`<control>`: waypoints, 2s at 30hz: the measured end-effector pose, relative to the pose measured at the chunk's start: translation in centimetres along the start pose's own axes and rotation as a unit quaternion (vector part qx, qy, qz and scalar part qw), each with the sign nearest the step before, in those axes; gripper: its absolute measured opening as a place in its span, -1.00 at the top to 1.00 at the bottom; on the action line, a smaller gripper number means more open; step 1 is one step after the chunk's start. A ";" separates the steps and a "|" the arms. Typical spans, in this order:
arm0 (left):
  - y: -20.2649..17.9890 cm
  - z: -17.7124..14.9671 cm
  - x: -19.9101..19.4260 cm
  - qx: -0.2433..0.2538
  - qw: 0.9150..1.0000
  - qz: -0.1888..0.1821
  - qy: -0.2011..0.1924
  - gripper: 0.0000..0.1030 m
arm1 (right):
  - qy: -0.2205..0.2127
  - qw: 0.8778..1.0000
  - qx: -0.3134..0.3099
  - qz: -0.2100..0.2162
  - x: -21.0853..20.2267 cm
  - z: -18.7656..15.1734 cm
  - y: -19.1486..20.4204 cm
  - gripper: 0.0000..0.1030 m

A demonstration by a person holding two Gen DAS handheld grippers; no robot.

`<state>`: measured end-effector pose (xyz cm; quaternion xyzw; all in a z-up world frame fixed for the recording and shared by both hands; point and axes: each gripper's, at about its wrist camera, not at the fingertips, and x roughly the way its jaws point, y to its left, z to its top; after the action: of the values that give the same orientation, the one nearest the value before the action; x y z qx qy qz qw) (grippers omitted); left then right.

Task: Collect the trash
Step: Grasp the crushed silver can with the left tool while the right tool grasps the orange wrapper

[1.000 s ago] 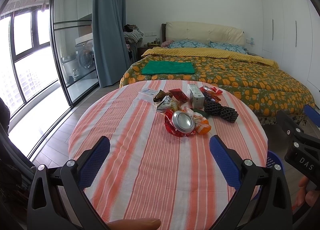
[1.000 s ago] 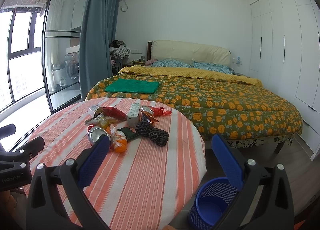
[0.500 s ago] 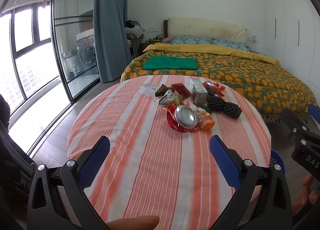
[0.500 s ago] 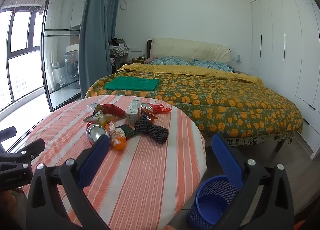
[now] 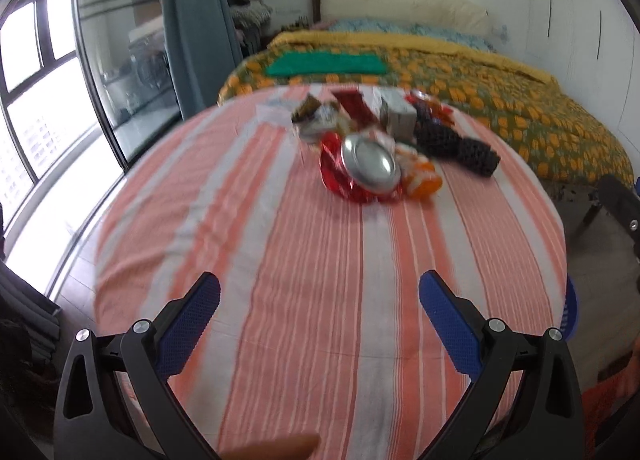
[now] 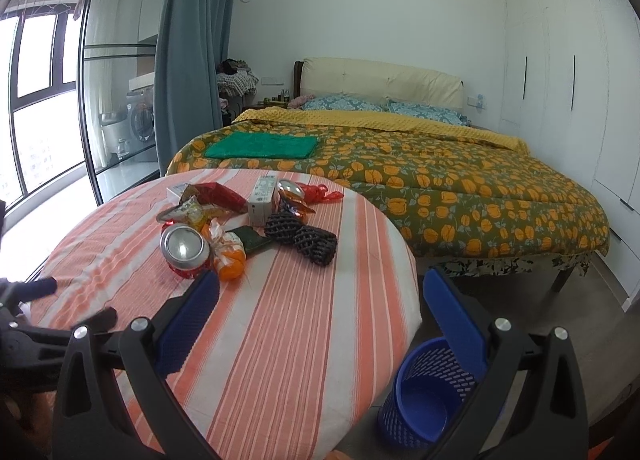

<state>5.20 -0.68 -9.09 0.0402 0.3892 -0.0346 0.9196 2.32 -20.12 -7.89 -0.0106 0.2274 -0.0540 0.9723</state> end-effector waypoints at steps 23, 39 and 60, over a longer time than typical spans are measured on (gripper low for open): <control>-3.0 7.1 14.2 -0.019 0.996 0.033 0.080 -0.92 | 0.038 0.999 0.018 0.012 1.9 -2.0 -1.5 -0.91; 7.1 3.4 11.1 -0.024 0.996 0.011 0.084 -0.92 | 0.110 0.993 -0.003 0.050 5.7 -3.2 0.7 -0.91; 1.9 9.9 12.1 0.071 0.994 -0.077 0.019 -0.36 | 0.197 0.968 -0.027 0.151 12.6 0.2 1.3 -0.91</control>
<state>20.88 -0.18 -10.82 0.0763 0.4053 -0.1320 0.9014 13.77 -20.19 -13.30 0.0083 0.4149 0.0984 0.9045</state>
